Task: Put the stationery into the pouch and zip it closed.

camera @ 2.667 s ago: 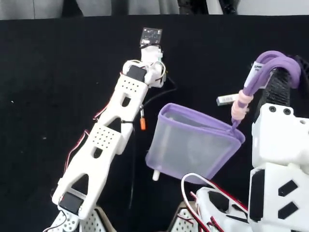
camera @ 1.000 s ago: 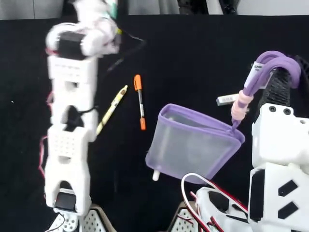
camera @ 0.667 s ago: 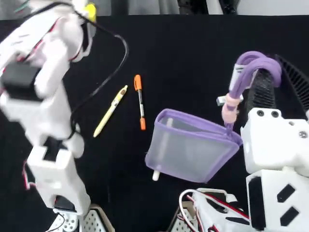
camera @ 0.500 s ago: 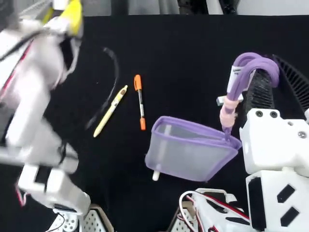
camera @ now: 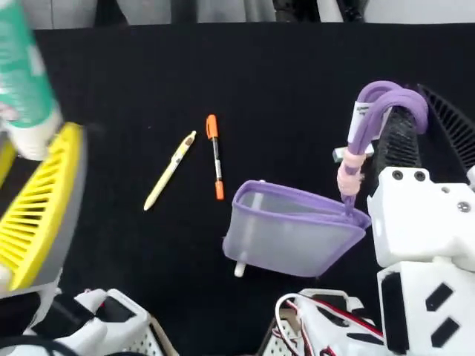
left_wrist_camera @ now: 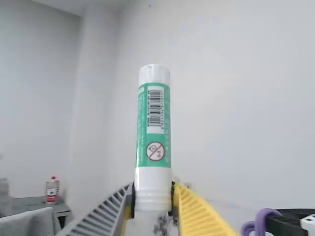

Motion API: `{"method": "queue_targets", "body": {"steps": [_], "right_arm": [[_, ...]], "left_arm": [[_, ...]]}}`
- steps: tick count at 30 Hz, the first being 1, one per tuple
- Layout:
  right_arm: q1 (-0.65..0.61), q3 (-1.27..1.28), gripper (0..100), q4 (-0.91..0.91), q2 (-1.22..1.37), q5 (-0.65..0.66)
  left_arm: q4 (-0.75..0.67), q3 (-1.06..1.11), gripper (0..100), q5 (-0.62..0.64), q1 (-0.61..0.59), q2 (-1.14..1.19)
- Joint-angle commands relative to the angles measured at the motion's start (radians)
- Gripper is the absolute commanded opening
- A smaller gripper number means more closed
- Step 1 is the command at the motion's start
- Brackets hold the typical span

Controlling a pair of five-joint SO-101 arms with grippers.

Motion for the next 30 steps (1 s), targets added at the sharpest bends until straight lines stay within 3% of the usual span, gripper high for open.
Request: {"method": "queue_targets", "body": {"steps": [1,4,8,15,20,26,30], "right_arm": [[-0.011,-0.027,1.1,0.009,0.005,-0.012],[-0.011,-0.027,1.1,0.009,0.005,-0.012],[-0.011,-0.027,1.1,0.009,0.005,-0.011],[-0.011,-0.027,1.1,0.009,0.005,-0.009],[-0.011,-0.027,1.1,0.009,0.005,-0.009],[-0.006,-0.028,1.1,0.009,0.004,-0.006],[-0.009,-0.028,1.1,0.009,0.004,-0.006]], "left_arm": [[0.003,0.01,3,-0.002,0.099,-0.006],[0.006,0.076,3,-0.006,0.099,-0.009],[0.006,0.36,3,-0.005,0.041,-0.129],[0.002,1.291,3,-0.075,-0.07,-0.486],[-0.009,1.827,3,-0.147,-0.168,-0.611],[-0.249,2.368,3,-0.178,-0.44,-0.615],[-0.477,2.634,3,-0.313,-0.581,-0.62]]}}
